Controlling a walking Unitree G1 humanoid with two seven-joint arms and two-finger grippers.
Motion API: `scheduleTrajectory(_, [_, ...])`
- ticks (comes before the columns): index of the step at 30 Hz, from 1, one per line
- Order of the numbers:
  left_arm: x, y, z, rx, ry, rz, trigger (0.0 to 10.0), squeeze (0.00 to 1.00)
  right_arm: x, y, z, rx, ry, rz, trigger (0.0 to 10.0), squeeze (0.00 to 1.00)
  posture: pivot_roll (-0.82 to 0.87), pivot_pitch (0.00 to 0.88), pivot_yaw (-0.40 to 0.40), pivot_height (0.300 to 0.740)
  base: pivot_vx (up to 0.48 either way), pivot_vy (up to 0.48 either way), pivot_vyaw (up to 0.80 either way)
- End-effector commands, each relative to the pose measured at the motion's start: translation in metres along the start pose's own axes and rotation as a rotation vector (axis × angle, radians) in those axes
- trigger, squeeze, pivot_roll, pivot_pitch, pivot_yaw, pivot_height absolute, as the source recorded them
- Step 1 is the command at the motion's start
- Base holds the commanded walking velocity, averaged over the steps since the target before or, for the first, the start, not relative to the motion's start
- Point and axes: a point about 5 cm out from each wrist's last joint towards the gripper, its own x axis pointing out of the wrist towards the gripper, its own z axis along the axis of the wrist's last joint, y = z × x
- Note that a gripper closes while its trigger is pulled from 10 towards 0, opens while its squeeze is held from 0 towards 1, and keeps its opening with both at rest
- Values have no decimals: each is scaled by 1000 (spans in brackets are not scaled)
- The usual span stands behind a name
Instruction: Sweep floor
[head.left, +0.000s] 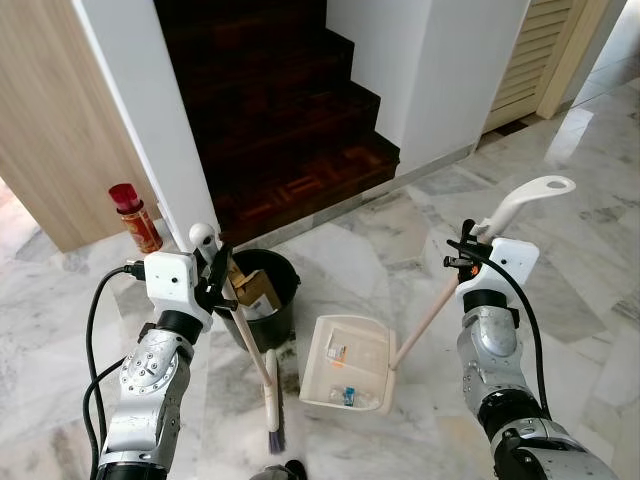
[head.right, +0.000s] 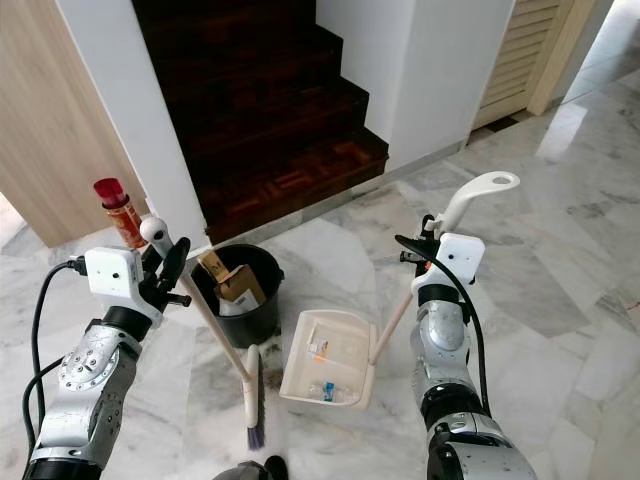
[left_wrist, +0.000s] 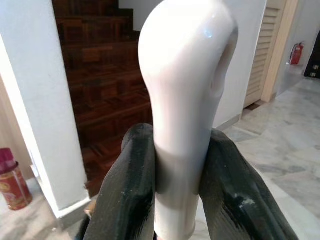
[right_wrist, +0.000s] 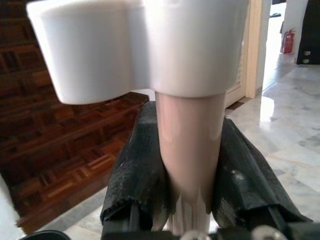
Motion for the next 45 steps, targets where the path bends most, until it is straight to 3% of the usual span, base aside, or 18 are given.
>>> scheduleTrajectory(1, [1,-1,12,27,-44,-7,10000,0,7,1,10,18,-37,-6,10000,0,90,58,48,740,0,375,0])
scheduleTrajectory(45, [6,-3,17,15,-59,-10,10000,0,9,5,10,37,-23,-2,10000,0,92,26,44,740,0,372,0])
